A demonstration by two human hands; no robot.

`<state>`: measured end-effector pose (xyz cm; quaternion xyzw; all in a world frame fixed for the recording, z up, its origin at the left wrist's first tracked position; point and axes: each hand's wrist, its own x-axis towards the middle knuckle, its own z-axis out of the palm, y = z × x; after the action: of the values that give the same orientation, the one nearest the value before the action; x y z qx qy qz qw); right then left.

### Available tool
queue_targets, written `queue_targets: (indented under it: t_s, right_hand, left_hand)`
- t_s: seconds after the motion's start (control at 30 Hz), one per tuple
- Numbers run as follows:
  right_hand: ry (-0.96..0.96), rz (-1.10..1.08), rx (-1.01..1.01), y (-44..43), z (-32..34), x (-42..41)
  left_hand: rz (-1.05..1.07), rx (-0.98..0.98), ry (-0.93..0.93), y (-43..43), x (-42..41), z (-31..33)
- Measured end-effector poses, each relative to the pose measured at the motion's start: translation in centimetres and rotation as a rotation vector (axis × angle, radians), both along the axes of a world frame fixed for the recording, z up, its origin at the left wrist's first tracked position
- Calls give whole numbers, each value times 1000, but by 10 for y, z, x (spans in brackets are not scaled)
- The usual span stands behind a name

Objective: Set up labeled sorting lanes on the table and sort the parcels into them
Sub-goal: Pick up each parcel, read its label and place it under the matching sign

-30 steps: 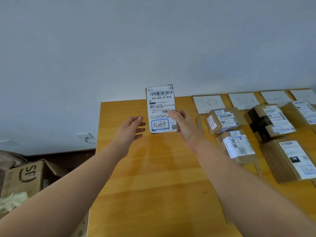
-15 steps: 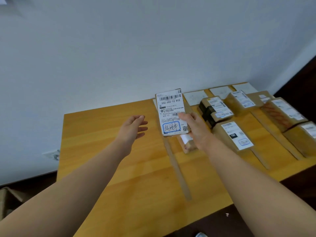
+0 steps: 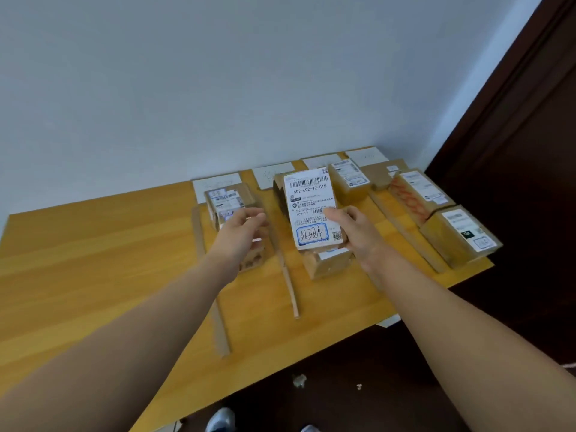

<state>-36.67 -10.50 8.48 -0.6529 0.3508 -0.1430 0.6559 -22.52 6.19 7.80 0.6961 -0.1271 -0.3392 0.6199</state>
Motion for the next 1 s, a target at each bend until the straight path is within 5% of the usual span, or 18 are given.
queue_targets:
  t_s: [0.53,1.0]
  right_hand:
    - [186,-177,171,-125,-46,-11]
    - [250,101,264,-240,-70,-2]
  left_hand:
    - [-139,207,-156,-102,6,-14]
    - [-64,374,-232,-214,-14,-40]
